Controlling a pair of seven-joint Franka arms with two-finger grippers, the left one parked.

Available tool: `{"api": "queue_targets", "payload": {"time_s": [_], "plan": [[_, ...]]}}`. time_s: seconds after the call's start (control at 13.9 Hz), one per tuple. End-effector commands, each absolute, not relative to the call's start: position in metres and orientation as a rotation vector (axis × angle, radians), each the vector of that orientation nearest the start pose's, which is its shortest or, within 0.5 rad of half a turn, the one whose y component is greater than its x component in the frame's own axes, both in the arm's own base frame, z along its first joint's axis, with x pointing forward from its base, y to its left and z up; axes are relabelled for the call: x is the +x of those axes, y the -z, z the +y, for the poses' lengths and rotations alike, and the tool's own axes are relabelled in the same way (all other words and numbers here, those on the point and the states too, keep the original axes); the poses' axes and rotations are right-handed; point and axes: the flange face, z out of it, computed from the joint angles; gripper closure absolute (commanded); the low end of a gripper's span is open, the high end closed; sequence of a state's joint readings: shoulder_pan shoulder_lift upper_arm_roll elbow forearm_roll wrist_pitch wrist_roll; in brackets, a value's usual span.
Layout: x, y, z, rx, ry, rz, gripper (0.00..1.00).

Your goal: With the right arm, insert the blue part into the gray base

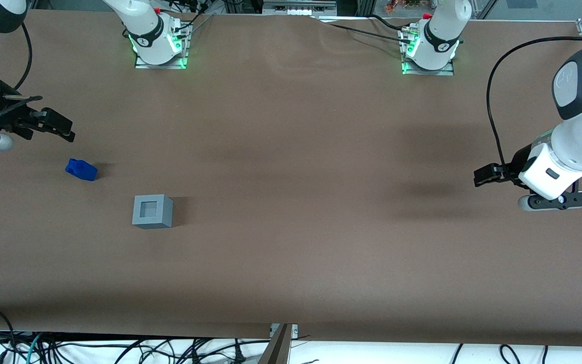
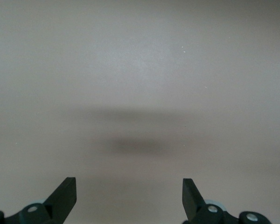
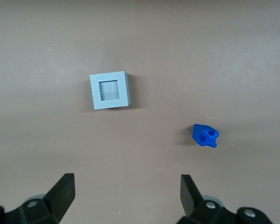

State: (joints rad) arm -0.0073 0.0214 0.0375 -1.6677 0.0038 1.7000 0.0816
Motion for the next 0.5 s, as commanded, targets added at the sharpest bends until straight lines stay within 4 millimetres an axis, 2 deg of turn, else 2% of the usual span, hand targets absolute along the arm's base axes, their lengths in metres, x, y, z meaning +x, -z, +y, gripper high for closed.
{"api": "queue_targets", "payload": {"time_s": [0.0, 0.43], "plan": [[0.5706, -0.5825, 0.0191, -3.146, 0.032, 0.059, 0.00], [0.5709, -0.5829, 0.0191, -3.146, 0.030, 0.076, 0.00]]}}
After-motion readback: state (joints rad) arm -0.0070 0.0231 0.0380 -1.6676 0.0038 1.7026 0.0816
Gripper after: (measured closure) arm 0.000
